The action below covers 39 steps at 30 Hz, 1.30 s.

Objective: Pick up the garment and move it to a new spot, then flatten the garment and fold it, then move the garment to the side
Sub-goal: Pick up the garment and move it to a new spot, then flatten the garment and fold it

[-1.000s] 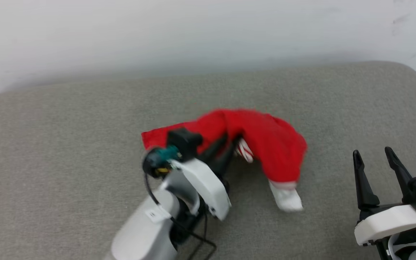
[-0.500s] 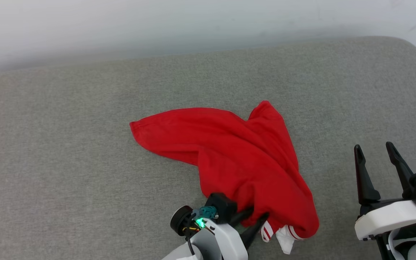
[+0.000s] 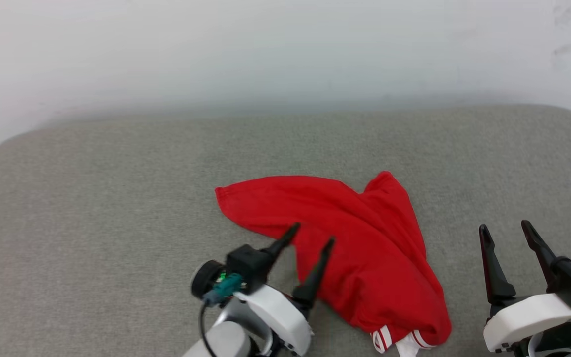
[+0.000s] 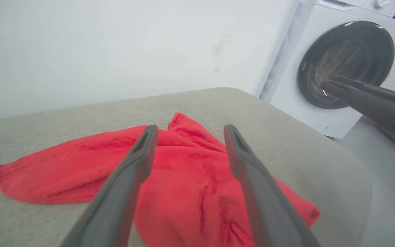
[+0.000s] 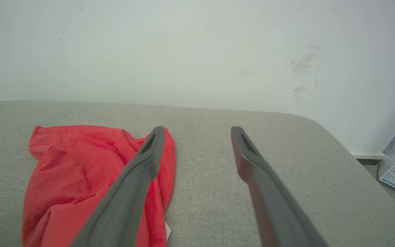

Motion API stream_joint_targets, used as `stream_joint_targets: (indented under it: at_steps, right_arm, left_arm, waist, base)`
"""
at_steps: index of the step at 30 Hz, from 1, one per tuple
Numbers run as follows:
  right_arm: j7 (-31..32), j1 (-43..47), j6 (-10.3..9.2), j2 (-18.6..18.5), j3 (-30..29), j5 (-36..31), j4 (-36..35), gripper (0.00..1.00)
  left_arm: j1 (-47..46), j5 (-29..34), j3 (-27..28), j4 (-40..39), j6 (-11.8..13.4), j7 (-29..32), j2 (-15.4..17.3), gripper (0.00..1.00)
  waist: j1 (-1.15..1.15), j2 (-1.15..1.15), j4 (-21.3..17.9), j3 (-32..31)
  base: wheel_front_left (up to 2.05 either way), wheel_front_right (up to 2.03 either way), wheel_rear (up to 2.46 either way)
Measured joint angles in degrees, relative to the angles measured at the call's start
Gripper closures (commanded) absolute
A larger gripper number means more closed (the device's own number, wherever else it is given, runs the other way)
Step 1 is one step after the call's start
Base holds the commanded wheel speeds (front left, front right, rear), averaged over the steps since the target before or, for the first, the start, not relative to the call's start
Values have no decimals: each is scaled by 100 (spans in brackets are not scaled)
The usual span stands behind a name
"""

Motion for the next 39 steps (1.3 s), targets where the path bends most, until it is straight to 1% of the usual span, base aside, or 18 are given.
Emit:
stream_joint_targets:
  at_steps: [4, 8, 12, 18, 21, 25, 36, 39]
  right_arm:
    - [60, 105, 0, -1, 8, 1, -53, 0]
    - [93, 138, 0, 0, 11, 16, -74, 0]
    - [94, 194, 0, 0, -8, 74, -74, 0]
    - [89, 226, 0, 0, -14, 165, -60, 0]
    - [70, 258, -1, 0, -41, 198, -43, 0]
    - [46, 275, -1, 0, -47, 214, -24, 0]
    - [43, 291, -1, 0, -24, 246, -5, 0]
    - [43, 291, -1, 0, -30, 249, 2, 0]
  left_arm:
    - [264, 54, 563, -275, 369, -9, 124, 0]
    - [559, 243, 1225, -587, 633, -25, 300, 0]
    - [922, 367, 1818, -732, 768, -25, 459, 0]
    - [1417, 480, 2391, -833, 869, -25, 667, 0]
    - [1601, 504, 2544, -849, 871, -25, 754, 0]
    - [1714, 509, 2599, -847, 868, -25, 853, 0]
    - [1714, 544, 2529, -902, 862, 44, 892, 0]
    - [1701, 460, 2460, -904, 792, 196, 879, 0]
  waist:
    - [0, 0, 162, -151]
    - [0, 0, 282, -229]
    - [0, 0, 346, -274]
    - [0, 0, 368, -347]
    - [0, 0, 380, -388]
    - [0, 0, 400, -409]
    - [0, 0, 388, -405]
    - [0, 0, 389, -392]
  base:
    - [0, 0, 0]
    - [0, 0, 0]
    - [0, 0, 0]
    - [0, 0, 0]
    - [0, 0, 0]
    - [0, 0, 0]
    - [0, 0, 0]
    - [0, 0, 0]
